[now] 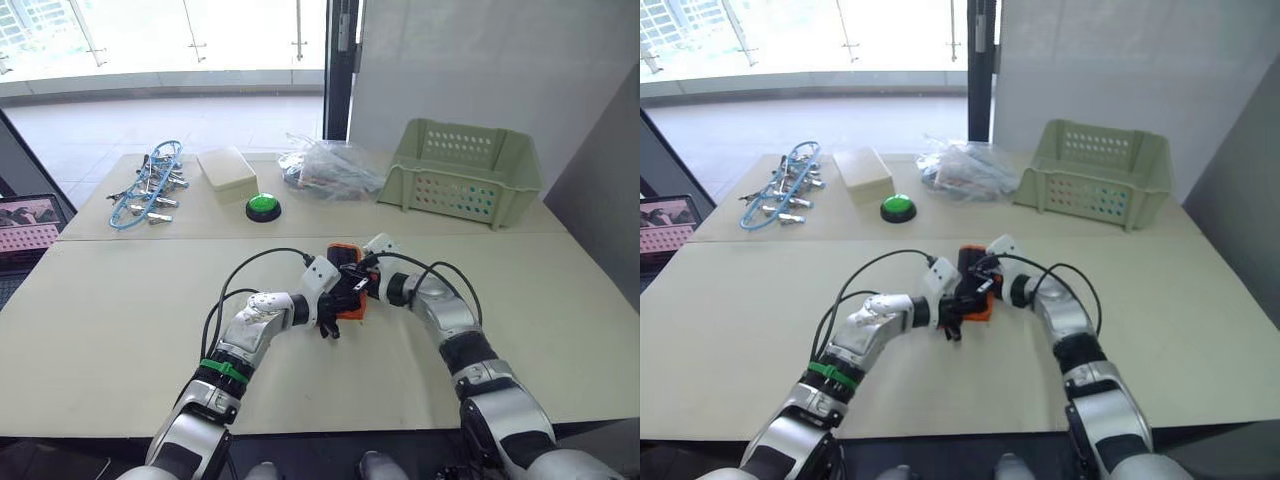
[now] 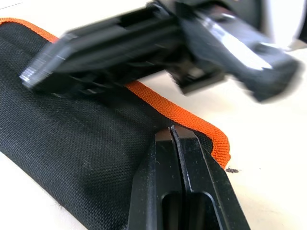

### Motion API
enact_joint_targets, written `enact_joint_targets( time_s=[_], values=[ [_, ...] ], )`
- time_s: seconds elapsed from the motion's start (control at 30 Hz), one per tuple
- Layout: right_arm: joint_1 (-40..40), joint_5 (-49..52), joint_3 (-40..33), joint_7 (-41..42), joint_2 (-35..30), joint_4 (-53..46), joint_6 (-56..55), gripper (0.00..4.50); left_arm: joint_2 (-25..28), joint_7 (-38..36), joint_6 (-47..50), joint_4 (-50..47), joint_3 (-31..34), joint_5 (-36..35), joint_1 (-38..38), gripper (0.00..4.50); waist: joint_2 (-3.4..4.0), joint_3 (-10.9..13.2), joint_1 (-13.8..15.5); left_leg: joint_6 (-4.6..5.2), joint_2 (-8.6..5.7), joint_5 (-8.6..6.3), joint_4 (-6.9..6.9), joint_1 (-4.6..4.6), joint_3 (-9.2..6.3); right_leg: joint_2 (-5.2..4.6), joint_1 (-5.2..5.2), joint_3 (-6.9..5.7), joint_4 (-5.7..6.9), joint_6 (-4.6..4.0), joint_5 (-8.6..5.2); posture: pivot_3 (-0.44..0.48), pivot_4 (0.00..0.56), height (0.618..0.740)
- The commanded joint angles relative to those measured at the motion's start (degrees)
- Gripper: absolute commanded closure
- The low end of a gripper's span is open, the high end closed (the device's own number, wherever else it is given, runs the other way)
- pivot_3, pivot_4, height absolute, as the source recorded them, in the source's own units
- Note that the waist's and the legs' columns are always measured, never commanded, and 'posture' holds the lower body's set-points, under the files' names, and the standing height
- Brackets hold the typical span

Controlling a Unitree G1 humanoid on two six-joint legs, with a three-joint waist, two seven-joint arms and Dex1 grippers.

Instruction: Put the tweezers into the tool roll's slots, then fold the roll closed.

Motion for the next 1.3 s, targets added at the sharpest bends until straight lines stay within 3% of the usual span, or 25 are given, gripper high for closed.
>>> enact_joint_targets(
  time_s=[0.03,0.13,0.33,0.53,0.63,0.73,0.8,1.0,1.2,1.27,1.3],
  values=[
    [-3.22,-2.99,-0.43,-5.18,1.0,11.97,-1.84,4.5,0.92,-0.34,4.09,1.7,-2.26,2.03,3.64,4.48,0.01,-0.12,-0.1,0.0,0.0,0.0,-0.03,0.02,0.0,0.0,0.01,0.0,0.0,0.0,0.0,0.0,0.15,0.74],
    [-7.77,-4.57,-0.78,-9.82,1.84,20.6,-3.61,4.5,1.61,-0.14,4.78,0.15,-1.7,1.79,4.42,4.48,0.05,-0.15,-0.13,0.01,0.0,0.0,-0.05,0.04,0.0,0.0,0.0,0.03,0.03,-0.01,0.0,0.0,0.15,0.74],
    [-11.39,-5.19,-2.68,-11.79,2.71,25.78,-7.65,4.5,1.87,-0.01,4.21,-3.29,1.01,0.08,5.1,4.48,0.06,-0.18,-0.23,0.01,0.01,-0.01,-0.17,0.05,0.01,-0.01,-0.02,0.05,0.0,-0.01,0.0,0.0,0.15,0.74],
    [-12.29,-4.26,-5.97,-11.2,0.36,20.8,-25.16,4.5,3.5,-2.11,-0.43,-16.99,4.07,-2.72,6.51,4.48,0.22,-0.02,-0.29,0.0,0.01,0.0,-0.4,-0.2,0.04,-0.02,-0.39,0.12,-0.02,-0.01,0.01,0.0,0.15,0.74],
    [-11.42,-2.63,-7.05,-6.56,-1.24,17.03,-27.29,4.5,4.62,0.53,3.68,-24.4,8.77,-6.04,6.5,4.48,0.21,0.0,-0.29,-0.09,0.0,0.06,-0.22,-1.17,0.04,-0.06,-1.32,0.13,0.21,-0.04,0.03,0.0,0.15,0.74],
    [-7.04,-0.17,-8.05,1.06,-4.52,9.91,-25.21,4.5,9.44,2.2,6.52,-33.03,13.27,-7.16,10.23,4.48,0.21,0.0,-0.33,-0.14,0.06,0.09,0.05,-1.68,0.01,-0.03,-1.7,0.1,0.5,-0.05,0.04,0.0,0.15,0.74],
    [-3.16,1.64,-8.42,5.32,-6.99,3.79,-22.97,4.5,12.37,3.68,8.24,-37.43,16.67,-8.05,13.48,3.93,0.22,0.01,-0.17,-0.09,0.04,0.06,0.05,-1.68,0.03,-0.05,-1.68,0.12,0.46,-0.04,0.04,0.0,0.15,0.74],
    [8.48,5.43,-11.35,10.7,-16.04,-11.21,-17.09,2.63,28.44,2.39,2.15,-43.8,23.08,-0.88,30.09,2.02,0.34,0.17,-0.03,-0.06,0.03,0.04,0.04,-1.73,0.04,-0.06,-1.73,0.12,0.33,-0.04,0.03,0.0,0.15,0.74],
    [20.79,8.33,-15.94,13.12,-23.04,-17.08,-16.51,0.58,33.12,2.79,-4.81,-40.72,35.33,-0.2,42.49,0.03,0.34,0.26,0.87,-0.05,0.05,0.04,0.02,-1.55,0.07,-0.05,-1.51,0.04,0.02,-0.05,0.03,0.0,0.15,0.74],
    [24.13,9.64,-16.82,14.1,-23.99,-18.59,-15.39,0.02,33.2,2.72,-6.5,-39.33,38.34,-0.08,45.92,0.0,0.33,0.29,1.14,0.02,0.05,-0.01,0.02,-1.35,0.12,-0.06,-1.29,0.06,-0.08,-0.05,0.02,0.0,0.15,0.74],
    [25.95,10.17,-17.47,14.61,-24.46,-18.92,-14.83,0.02,33.53,1.57,-6.23,-38.7,39.97,-0.67,48.33,0.0,0.31,0.3,1.22,0.03,0.05,-0.01,0.02,-1.29,0.14,-0.07,-1.23,0.07,-0.11,-0.05,0.02,0.0,0.15,0.74]
  ],
)
